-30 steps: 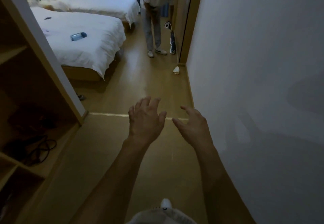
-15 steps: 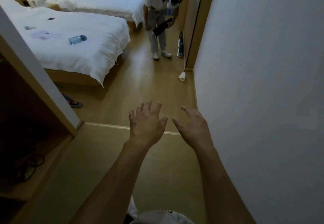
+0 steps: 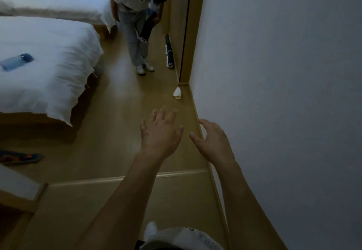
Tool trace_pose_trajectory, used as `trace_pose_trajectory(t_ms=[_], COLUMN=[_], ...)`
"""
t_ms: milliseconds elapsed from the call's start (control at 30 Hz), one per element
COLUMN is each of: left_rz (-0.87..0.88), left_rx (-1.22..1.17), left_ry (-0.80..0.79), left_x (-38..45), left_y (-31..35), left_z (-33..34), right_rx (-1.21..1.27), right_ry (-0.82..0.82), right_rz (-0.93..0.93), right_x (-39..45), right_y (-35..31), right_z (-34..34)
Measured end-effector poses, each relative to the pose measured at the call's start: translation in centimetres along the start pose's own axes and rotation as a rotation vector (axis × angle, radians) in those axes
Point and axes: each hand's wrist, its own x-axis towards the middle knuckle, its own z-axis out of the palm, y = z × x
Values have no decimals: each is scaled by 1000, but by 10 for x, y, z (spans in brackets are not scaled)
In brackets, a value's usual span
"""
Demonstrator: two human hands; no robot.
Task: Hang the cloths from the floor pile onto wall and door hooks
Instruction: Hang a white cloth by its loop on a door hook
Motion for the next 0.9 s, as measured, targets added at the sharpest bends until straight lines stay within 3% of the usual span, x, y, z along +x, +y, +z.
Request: trace_pose_trajectory(t_ms=[433, 900], left_rz=[-48, -146], left_rx=[-31, 5], left_ry=[-68, -8], left_x=[214, 494], left_y=[-65, -75], left_z=[3, -2], right_rx=[-2, 46], right_ry=[-71, -129], right_rz=[27, -50], right_x=[211, 517], right_y=[-43, -68], right_z=[45, 55])
